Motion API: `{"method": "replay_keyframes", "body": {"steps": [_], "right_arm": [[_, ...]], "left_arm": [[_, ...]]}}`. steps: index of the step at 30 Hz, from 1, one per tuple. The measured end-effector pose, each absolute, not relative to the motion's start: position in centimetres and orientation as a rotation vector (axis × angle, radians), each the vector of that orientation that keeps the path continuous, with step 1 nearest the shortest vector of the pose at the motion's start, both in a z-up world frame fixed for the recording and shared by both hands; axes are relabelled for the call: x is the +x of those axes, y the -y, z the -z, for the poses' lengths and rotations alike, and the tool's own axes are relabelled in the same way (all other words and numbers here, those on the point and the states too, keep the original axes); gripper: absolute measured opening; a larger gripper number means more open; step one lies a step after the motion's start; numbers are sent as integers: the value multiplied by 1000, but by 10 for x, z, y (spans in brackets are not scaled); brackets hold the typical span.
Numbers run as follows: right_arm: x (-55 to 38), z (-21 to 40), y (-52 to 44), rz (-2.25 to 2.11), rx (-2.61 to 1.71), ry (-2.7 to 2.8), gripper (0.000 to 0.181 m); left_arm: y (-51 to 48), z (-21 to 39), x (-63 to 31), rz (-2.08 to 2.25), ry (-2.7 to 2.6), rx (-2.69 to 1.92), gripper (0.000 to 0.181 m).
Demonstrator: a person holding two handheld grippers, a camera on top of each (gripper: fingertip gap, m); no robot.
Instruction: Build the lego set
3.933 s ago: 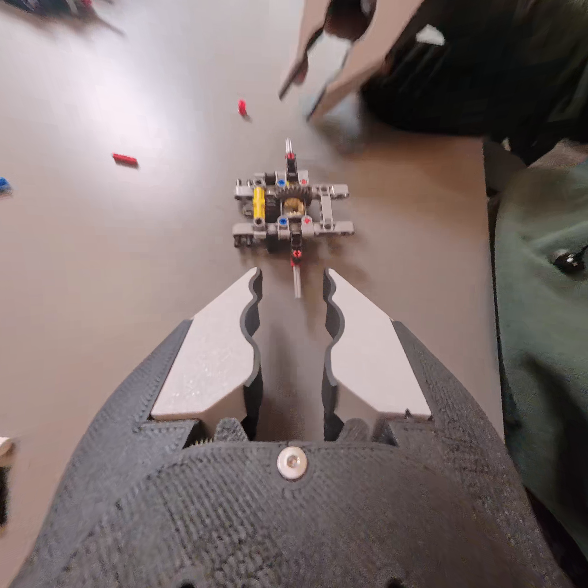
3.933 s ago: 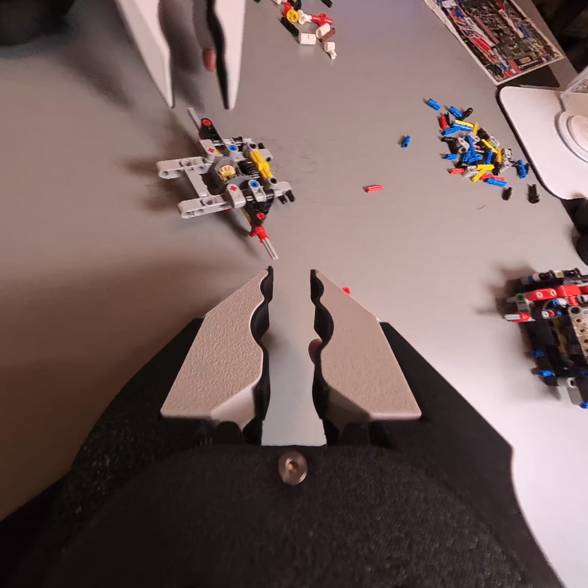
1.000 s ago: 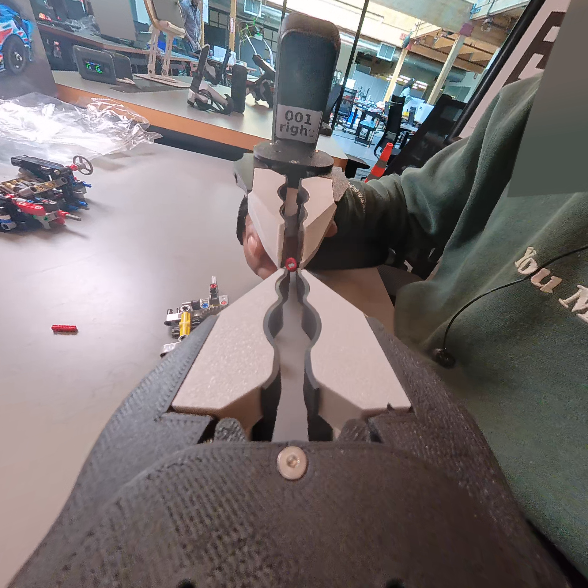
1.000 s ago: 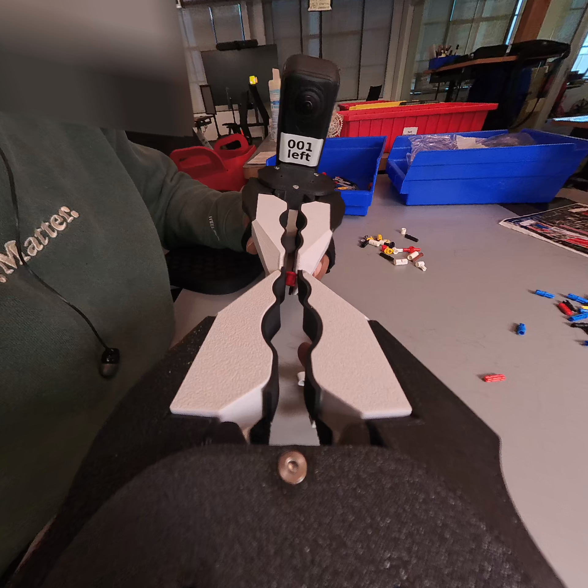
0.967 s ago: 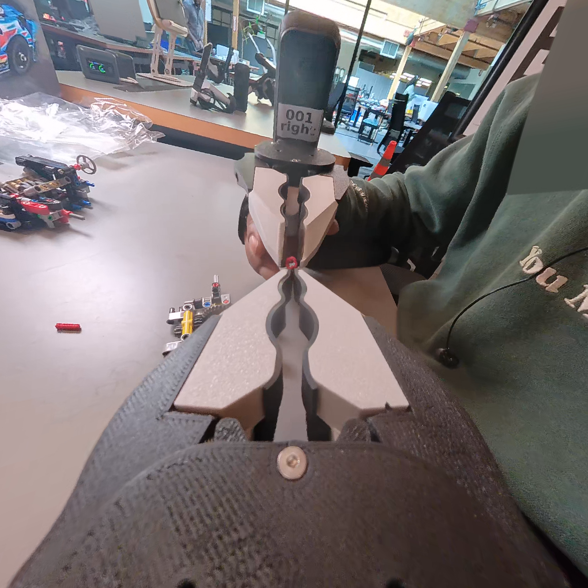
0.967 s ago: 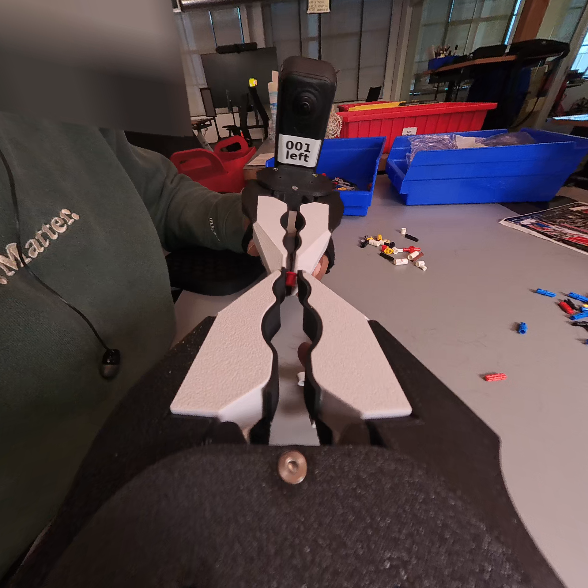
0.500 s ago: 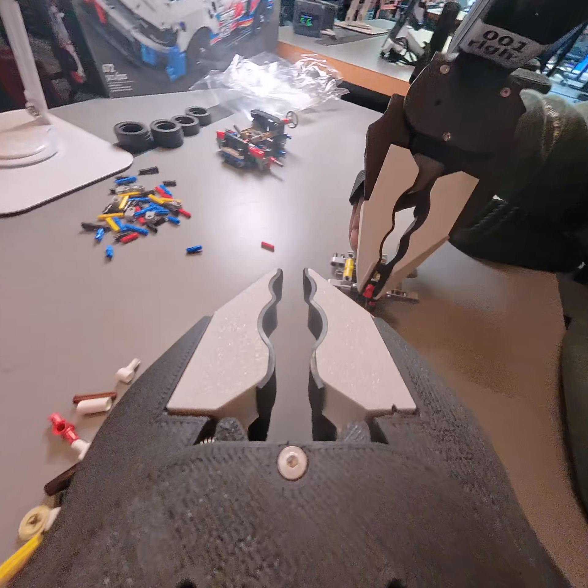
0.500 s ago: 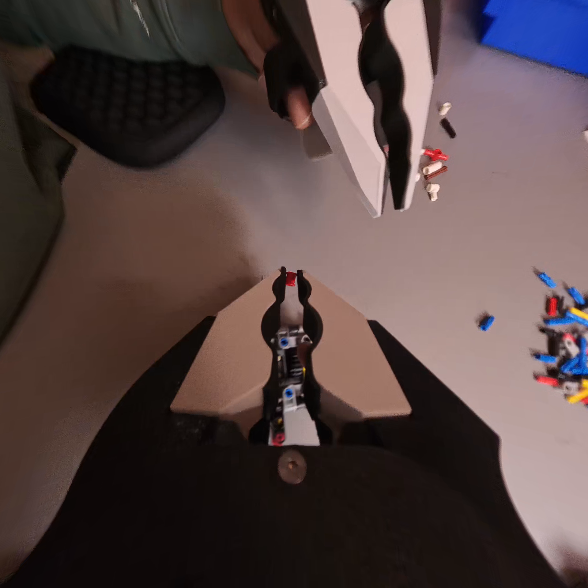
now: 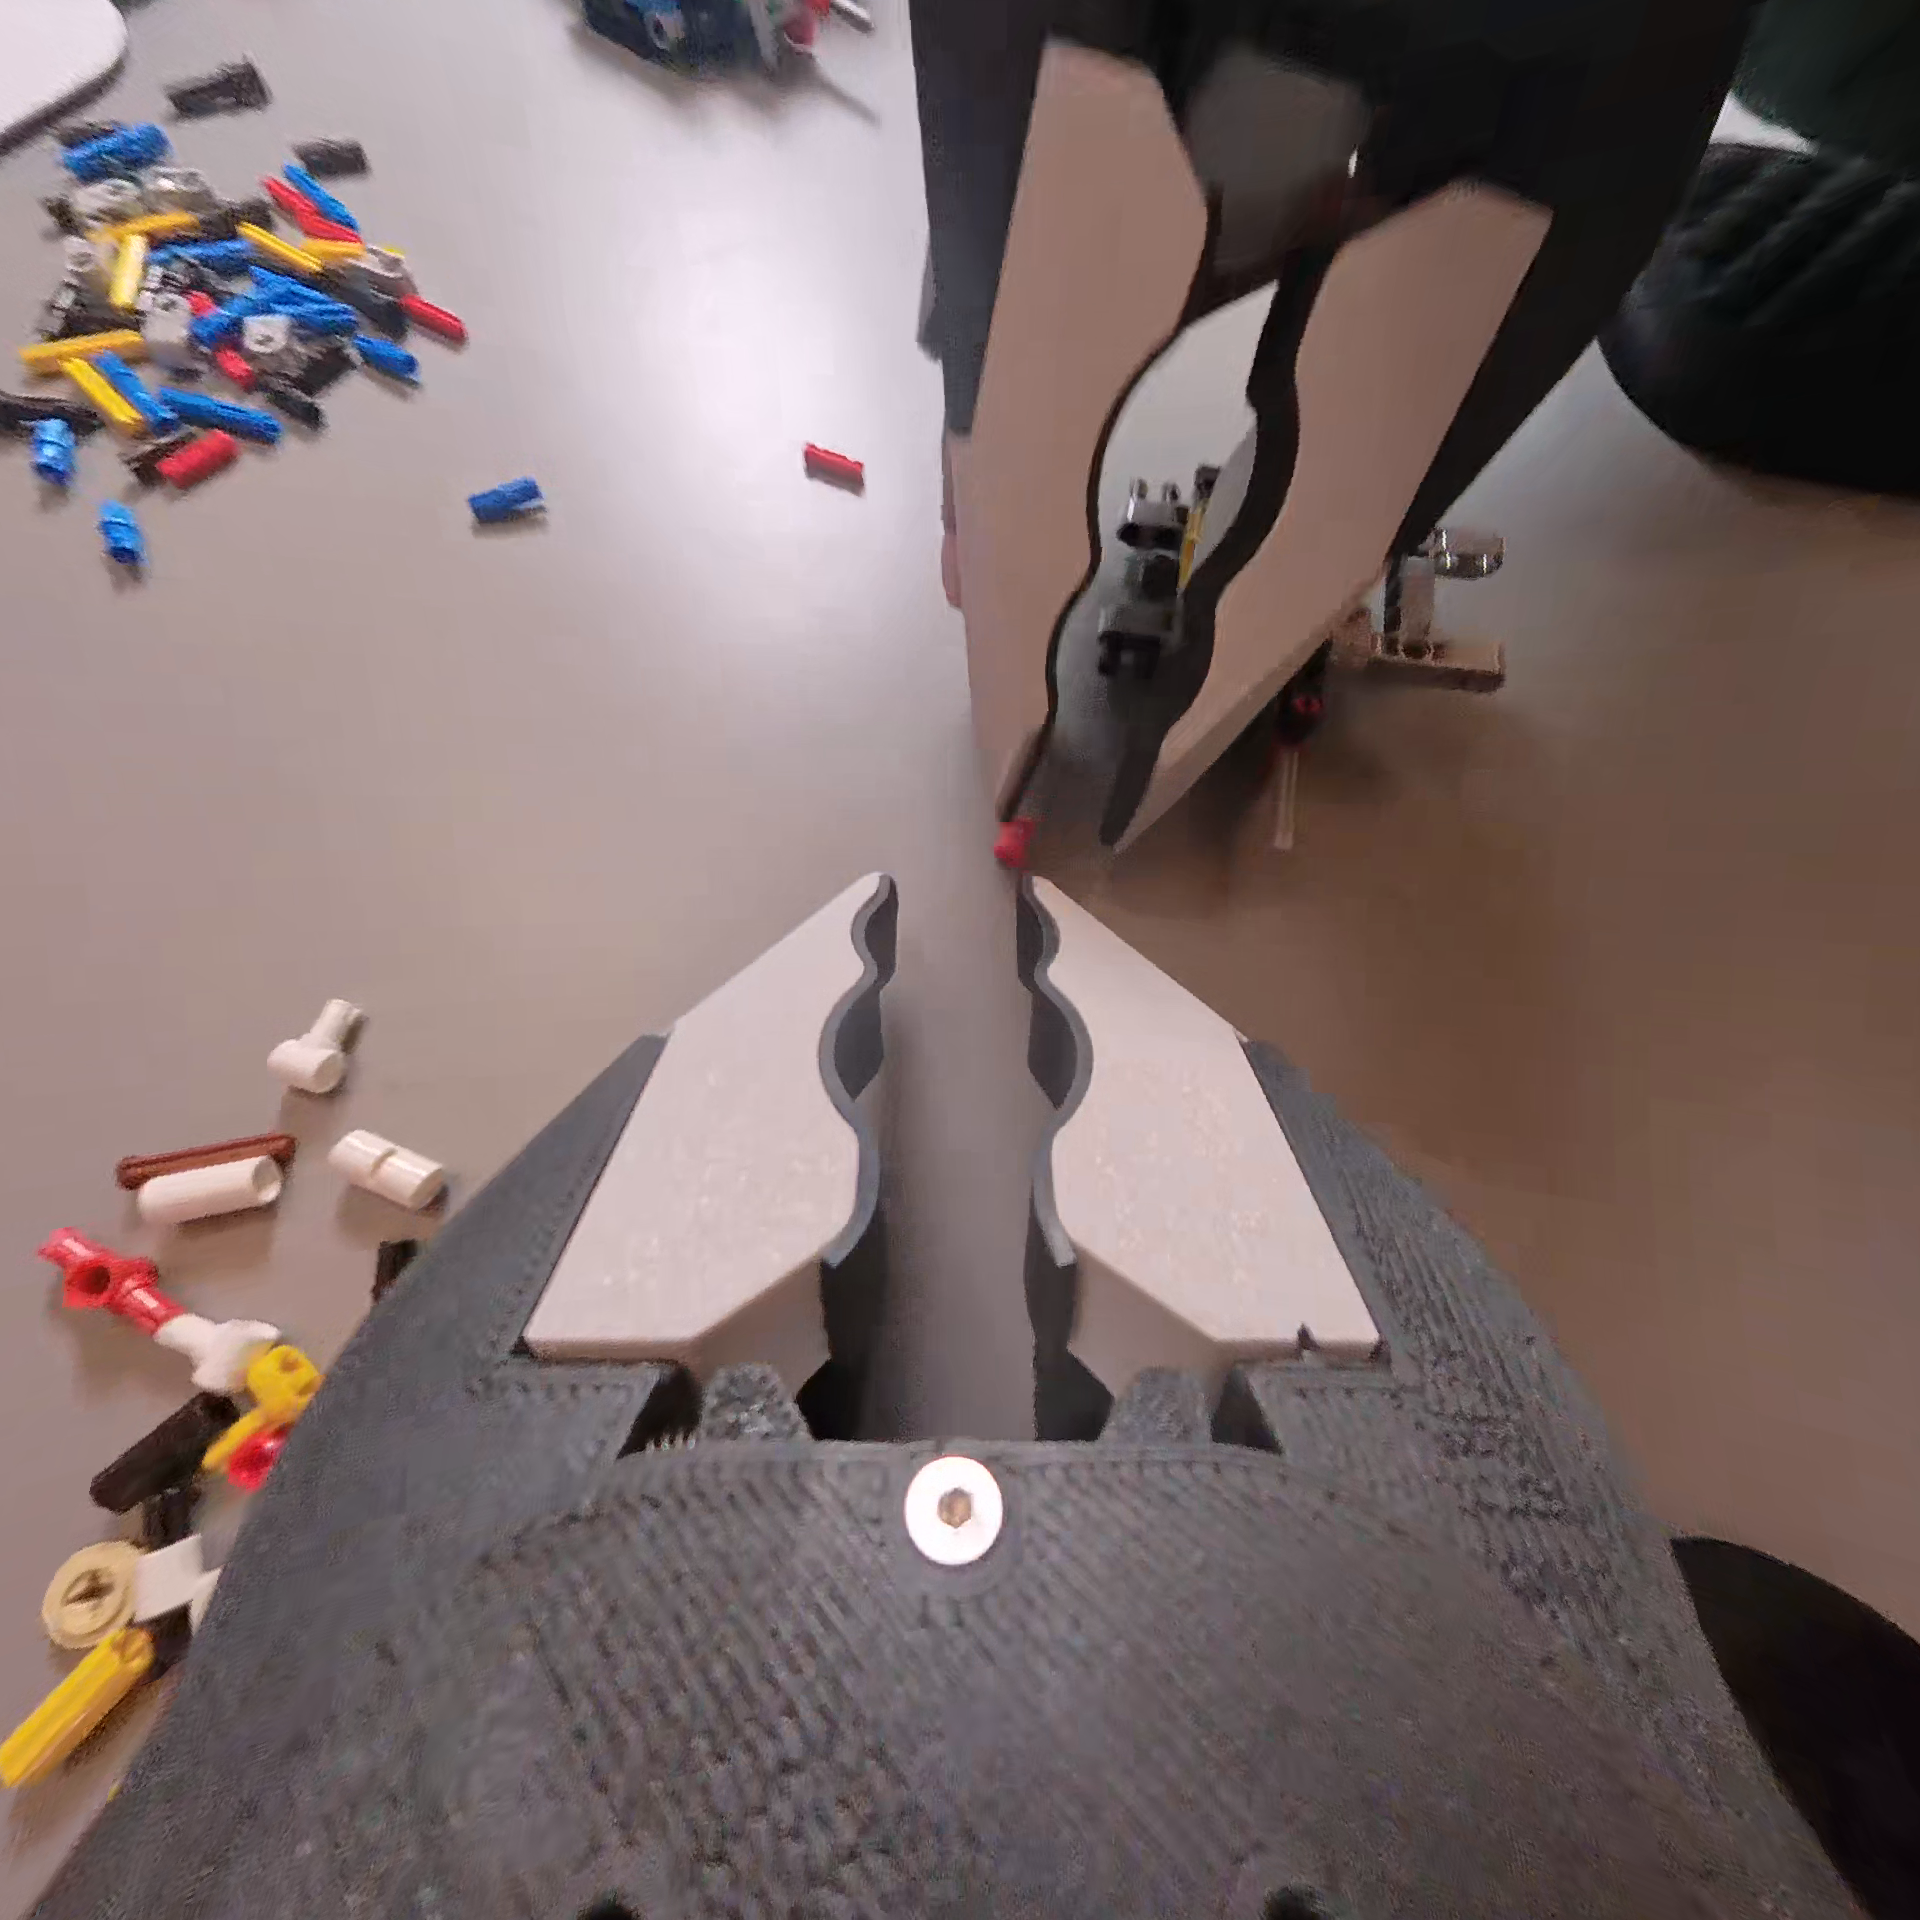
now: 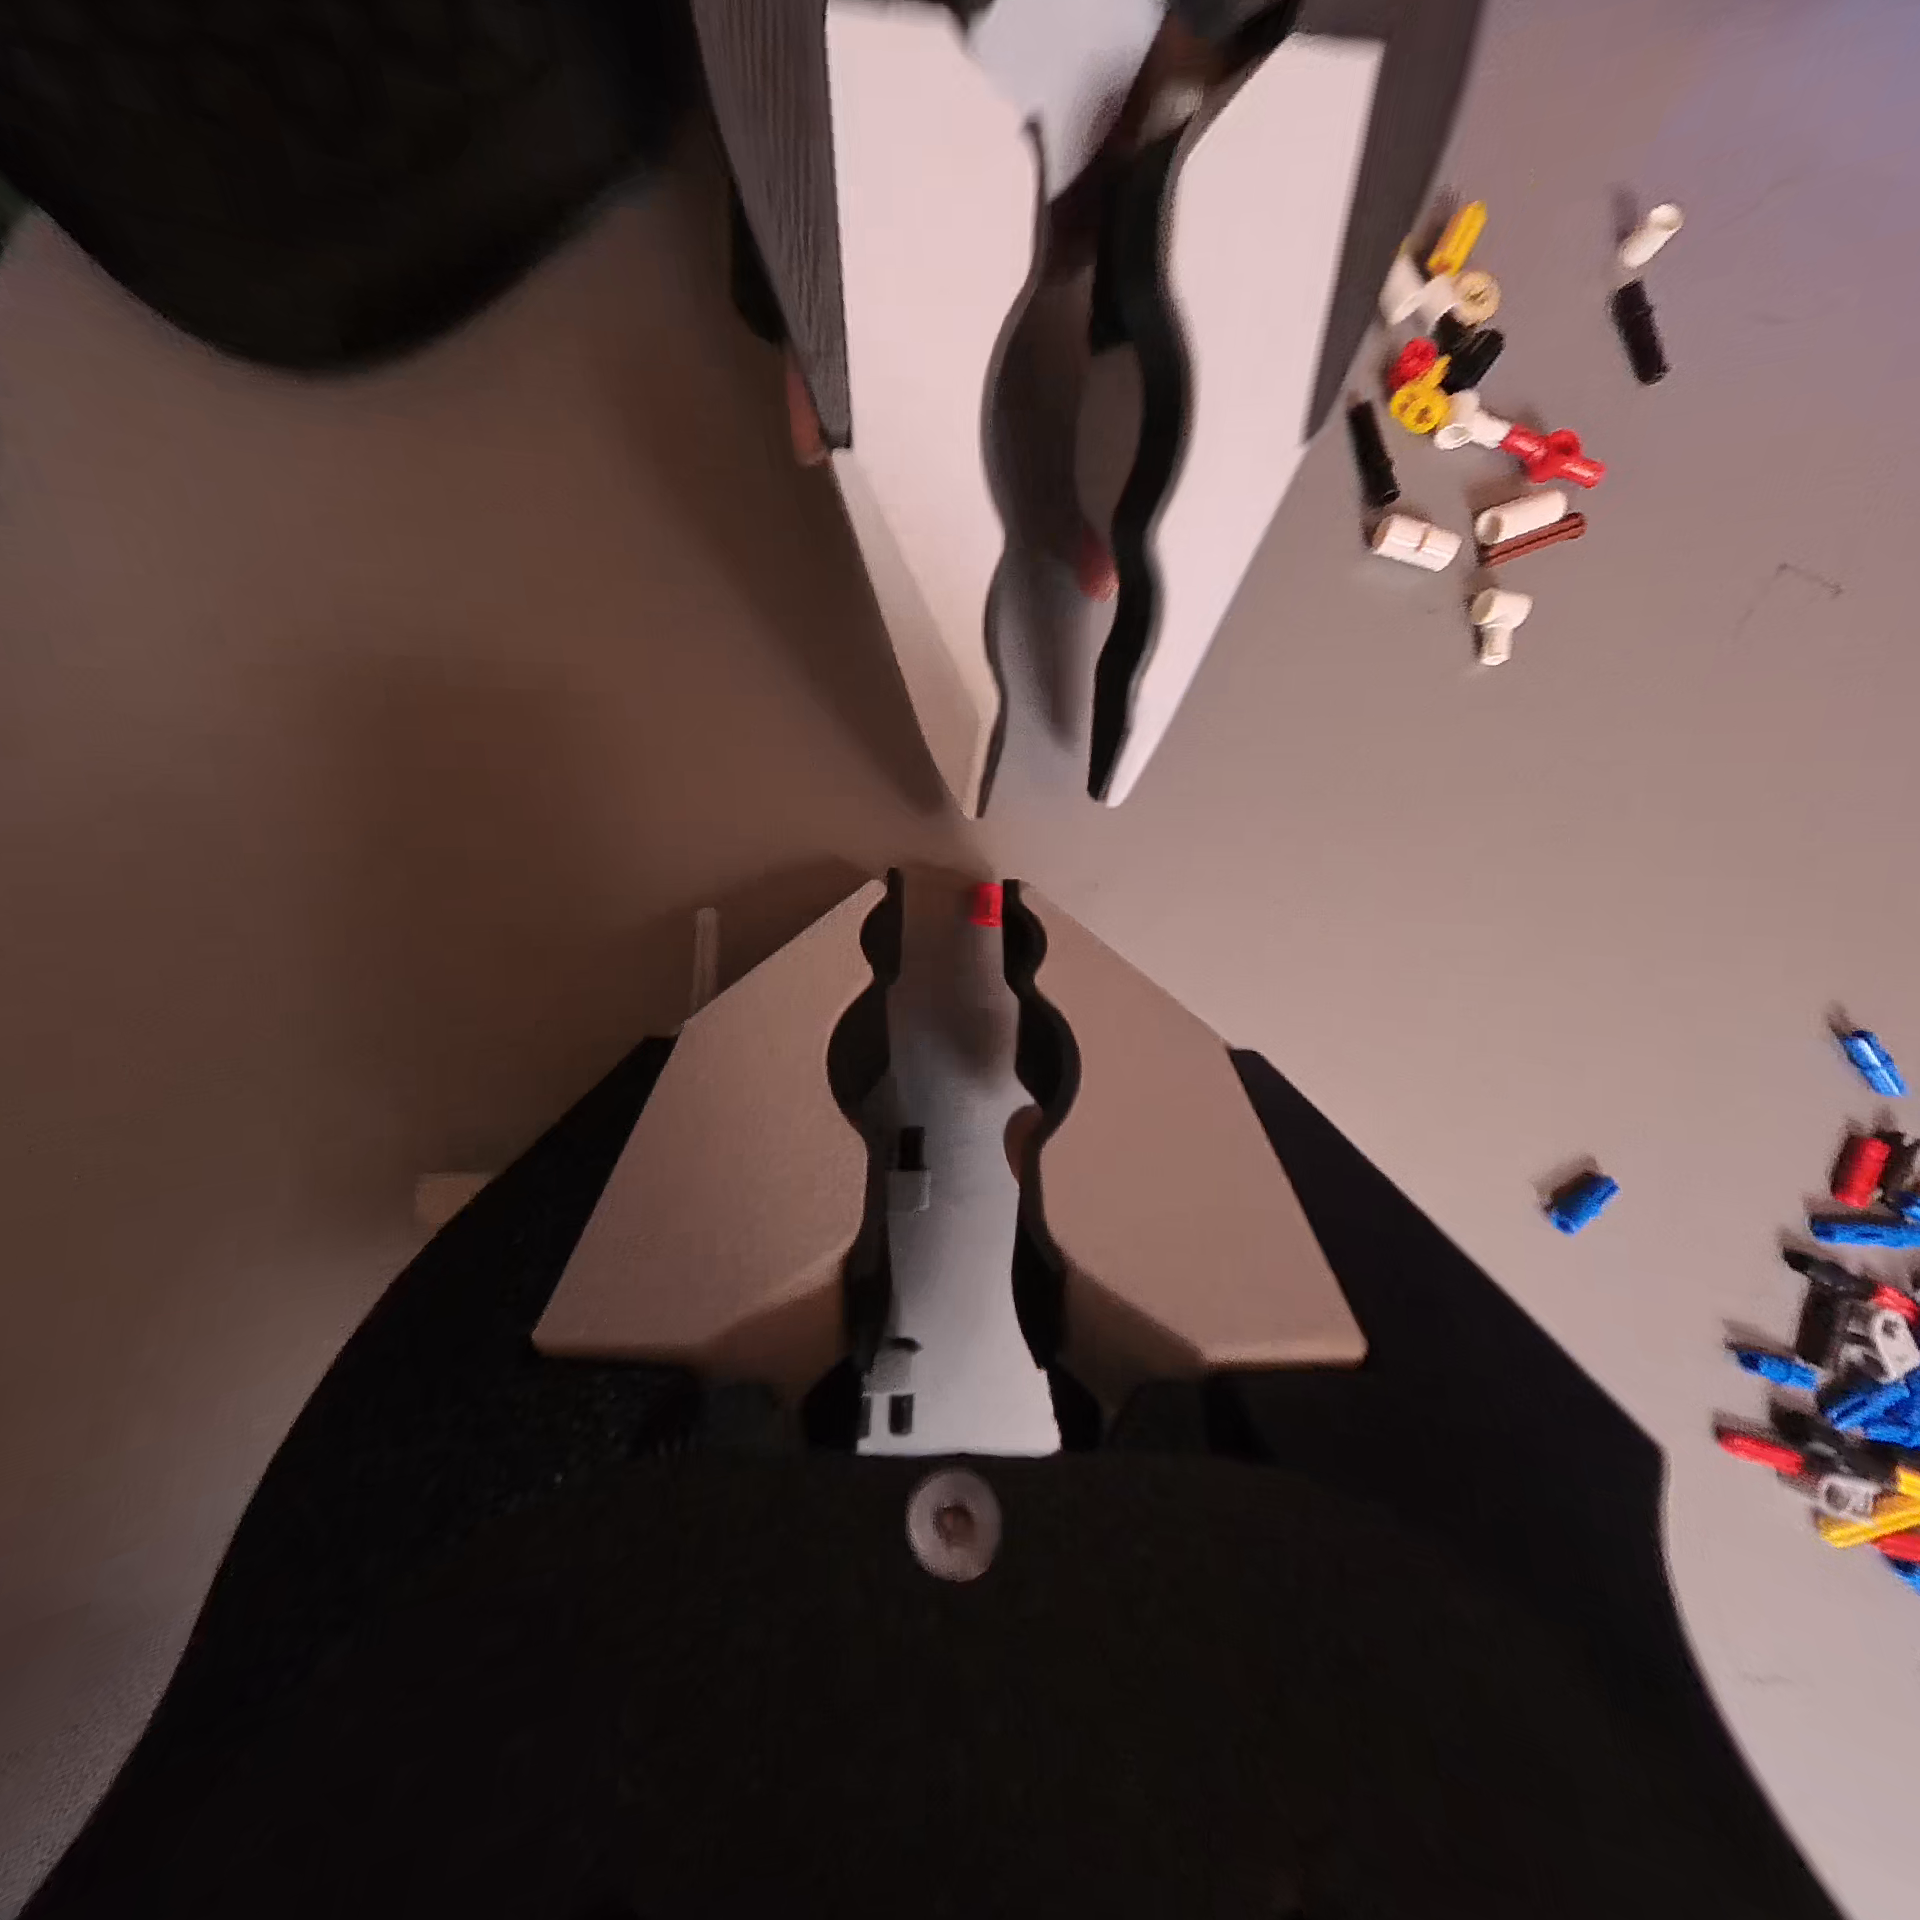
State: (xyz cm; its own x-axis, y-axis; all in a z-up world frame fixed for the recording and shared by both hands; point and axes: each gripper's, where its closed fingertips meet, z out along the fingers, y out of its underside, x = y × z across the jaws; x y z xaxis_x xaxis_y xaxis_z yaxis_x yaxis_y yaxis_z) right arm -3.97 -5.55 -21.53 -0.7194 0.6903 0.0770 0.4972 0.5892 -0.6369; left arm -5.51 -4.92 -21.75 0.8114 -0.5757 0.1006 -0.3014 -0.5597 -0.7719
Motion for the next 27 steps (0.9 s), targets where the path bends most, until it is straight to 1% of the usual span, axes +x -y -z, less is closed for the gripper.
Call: {"method": "replay_keyframes", "body": {"steps": [1, 6, 10, 15, 20, 23, 27], "right_arm": [[-37, 209, 55, -907, -977, 2462, 18], [-10, 185, 39, -1043, -1089, 2208, 19], [18, 180, 22, -1080, -1175, 2054, 17], [38, 176, 14, -1150, -1241, 1885, 16], [45, 172, 10, -1158, -1250, 1822, 15], [46, 169, 10, -1123, -1223, 1818, 16], [54, 179, 16, -1044, -1150, 1912, 25]], "left_arm": [[50, 220, -53, 429, -668, -2200, 22], [49, 225, -48, 374, -761, -2184, 24], [38, 227, -48, 339, -818, -2160, 23], [35, 228, -40, 330, -893, -2141, 14], [35, 228, -40, 306, -898, -2132, 5], [37, 228, -40, 288, -914, -2112, 4], [49, 222, -31, 408, -939, -2063, 4]]}}
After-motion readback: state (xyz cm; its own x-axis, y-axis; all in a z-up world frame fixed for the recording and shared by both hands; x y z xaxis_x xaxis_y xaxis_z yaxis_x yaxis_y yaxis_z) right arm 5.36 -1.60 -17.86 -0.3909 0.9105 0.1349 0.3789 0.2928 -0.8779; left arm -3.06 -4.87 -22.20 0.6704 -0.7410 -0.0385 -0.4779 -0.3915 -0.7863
